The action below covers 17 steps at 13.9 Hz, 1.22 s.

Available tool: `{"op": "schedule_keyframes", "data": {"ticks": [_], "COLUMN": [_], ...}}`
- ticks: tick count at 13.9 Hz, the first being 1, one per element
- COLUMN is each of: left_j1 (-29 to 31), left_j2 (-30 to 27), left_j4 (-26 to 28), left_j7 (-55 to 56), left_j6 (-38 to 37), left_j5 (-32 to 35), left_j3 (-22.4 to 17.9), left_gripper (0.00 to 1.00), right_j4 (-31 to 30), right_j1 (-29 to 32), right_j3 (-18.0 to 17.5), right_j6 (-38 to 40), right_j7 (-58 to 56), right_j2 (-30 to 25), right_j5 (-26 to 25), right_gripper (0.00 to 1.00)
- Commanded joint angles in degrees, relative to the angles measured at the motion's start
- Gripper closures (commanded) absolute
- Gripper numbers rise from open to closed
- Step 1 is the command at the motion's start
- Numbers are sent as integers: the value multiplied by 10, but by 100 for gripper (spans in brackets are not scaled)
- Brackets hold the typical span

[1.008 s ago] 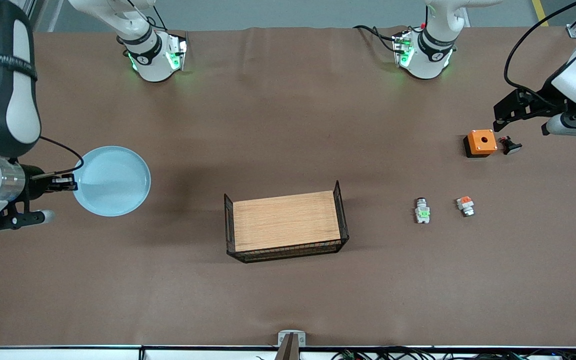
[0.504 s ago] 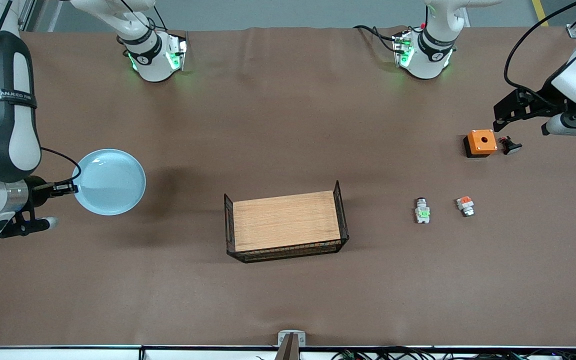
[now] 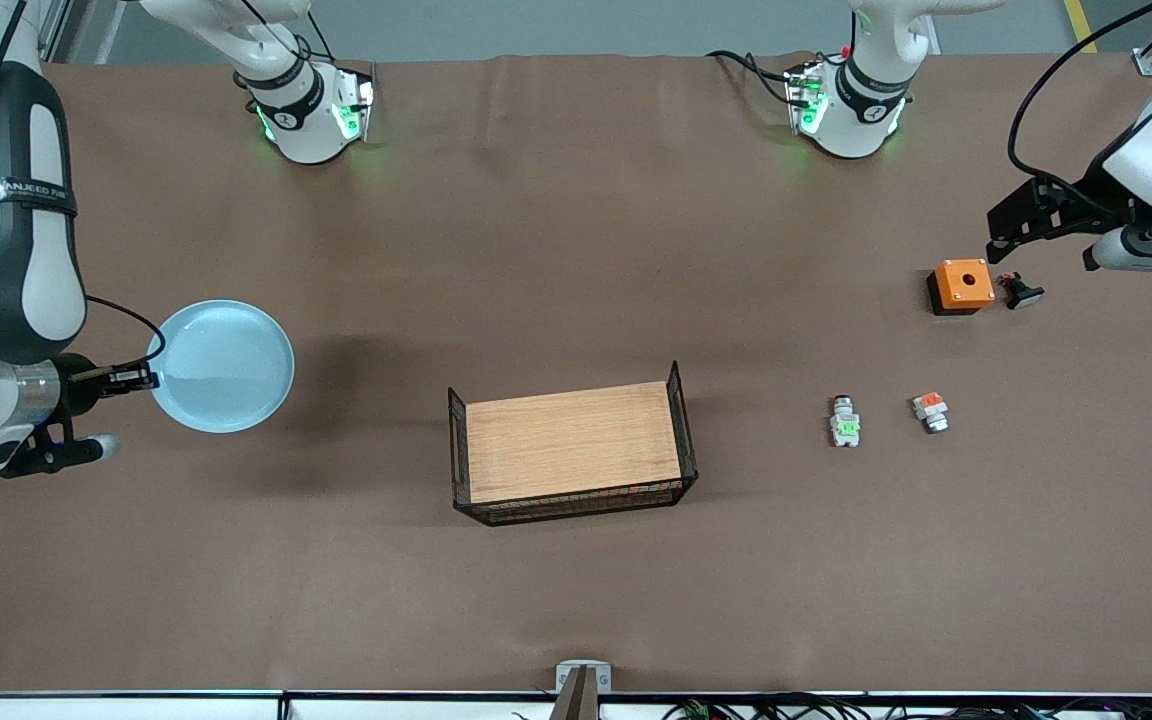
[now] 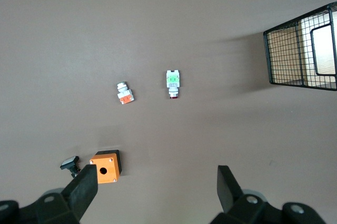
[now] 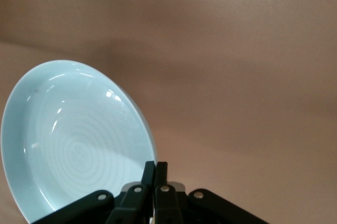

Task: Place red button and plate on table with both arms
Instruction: 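Lower the blue plate onto the table with the right gripper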

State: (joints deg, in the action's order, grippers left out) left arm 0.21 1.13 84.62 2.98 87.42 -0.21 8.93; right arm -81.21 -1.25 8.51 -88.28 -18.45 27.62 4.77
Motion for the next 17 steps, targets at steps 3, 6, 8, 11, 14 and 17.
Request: {"op": "schedule_keyframes", "data": {"ticks": [3,6,8,11,14,17], "left_j1": [1,1,1,1,1,1], "left_j2": [-5,-5,-5,-5,-5,-6], "left_j4": [4,4,4,4,4,4], "left_j7": [9,9,9,9,9,9], "left_j6": [-1,-1,-1,-1,-1,-1], "left_j5": [-3,-3,-3,-3,-3,-3], "left_j3": [2,2,2,2,1,1], "left_gripper": [0,0,0,0,0,0], "right_j4": [-97,-187,-225,-278,-318,-353], "right_j1": [-2,-1,5,29,65,85], "right_j3": [-4,-4,-4,-4,-4,-4], "right_j6": [-78,-180,-223,-292,-383,-456], "right_j7": [-9,-24,-49,-112,-193,-239], "right_j2": [-27,-49,-61,-75,-69,-63], "right_j5": [0,-1,-1,-2,-2,-1], "right_gripper": [100,100,100,100,100,100]}}
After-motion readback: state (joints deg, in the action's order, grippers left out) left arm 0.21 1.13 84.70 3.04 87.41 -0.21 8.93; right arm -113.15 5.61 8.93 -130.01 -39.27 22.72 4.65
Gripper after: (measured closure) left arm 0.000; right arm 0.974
